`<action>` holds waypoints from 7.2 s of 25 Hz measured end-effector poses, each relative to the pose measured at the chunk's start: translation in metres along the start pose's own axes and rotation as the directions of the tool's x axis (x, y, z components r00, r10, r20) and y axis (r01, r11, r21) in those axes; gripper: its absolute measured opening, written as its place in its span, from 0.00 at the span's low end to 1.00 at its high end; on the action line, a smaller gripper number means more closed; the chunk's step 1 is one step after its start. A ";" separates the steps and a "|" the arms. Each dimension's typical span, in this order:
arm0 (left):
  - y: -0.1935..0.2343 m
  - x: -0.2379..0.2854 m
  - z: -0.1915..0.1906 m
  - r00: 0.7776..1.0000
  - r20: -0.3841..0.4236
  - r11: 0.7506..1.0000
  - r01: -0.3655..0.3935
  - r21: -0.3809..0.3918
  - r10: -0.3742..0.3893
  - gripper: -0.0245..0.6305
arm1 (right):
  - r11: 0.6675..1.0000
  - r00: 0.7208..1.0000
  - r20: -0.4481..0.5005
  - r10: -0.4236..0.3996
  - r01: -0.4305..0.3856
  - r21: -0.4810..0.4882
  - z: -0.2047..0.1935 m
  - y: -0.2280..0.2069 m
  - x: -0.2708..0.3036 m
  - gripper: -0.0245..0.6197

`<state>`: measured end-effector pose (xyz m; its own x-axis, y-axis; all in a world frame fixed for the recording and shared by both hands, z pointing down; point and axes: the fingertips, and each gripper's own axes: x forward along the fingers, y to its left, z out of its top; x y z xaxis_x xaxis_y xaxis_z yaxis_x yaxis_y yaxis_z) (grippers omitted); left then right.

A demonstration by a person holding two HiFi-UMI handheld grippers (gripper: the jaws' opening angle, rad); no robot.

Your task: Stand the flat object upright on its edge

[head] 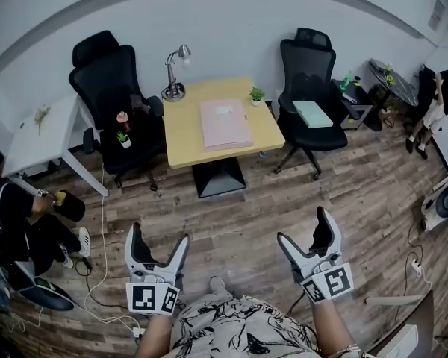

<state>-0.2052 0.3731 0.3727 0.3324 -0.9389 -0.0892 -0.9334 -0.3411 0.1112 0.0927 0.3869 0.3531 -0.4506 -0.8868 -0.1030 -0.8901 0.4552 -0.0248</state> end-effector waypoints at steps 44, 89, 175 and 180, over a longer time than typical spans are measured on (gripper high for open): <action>0.028 0.283 -0.027 0.990 -0.058 0.991 -0.129 0.026 0.130 0.82 | 0.988 0.990 -0.012 0.144 -0.143 0.066 -0.028 -0.206 0.249 0.77; 0.209 0.554 -0.052 0.993 -0.105 0.995 -0.070 -0.077 0.062 0.82 | 0.996 0.998 -0.068 0.018 -0.012 0.093 -0.068 -0.287 0.535 0.76; 0.196 0.673 -0.433 0.690 -0.713 0.855 -0.290 -0.430 -0.124 0.56 | 0.790 0.655 -0.674 0.341 0.189 0.584 -0.469 -0.333 0.633 0.51; 0.194 0.671 -0.423 0.679 -0.716 0.854 -0.269 -0.445 -0.159 0.54 | 0.787 0.663 -0.662 0.348 0.177 0.591 -0.458 -0.333 0.633 0.48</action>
<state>-0.1062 -0.3429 0.7525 0.4708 -0.6169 0.6307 -0.8269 -0.0594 0.5592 0.0720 -0.3629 0.7517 -0.6545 -0.4829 0.5817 -0.7394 0.2483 -0.6258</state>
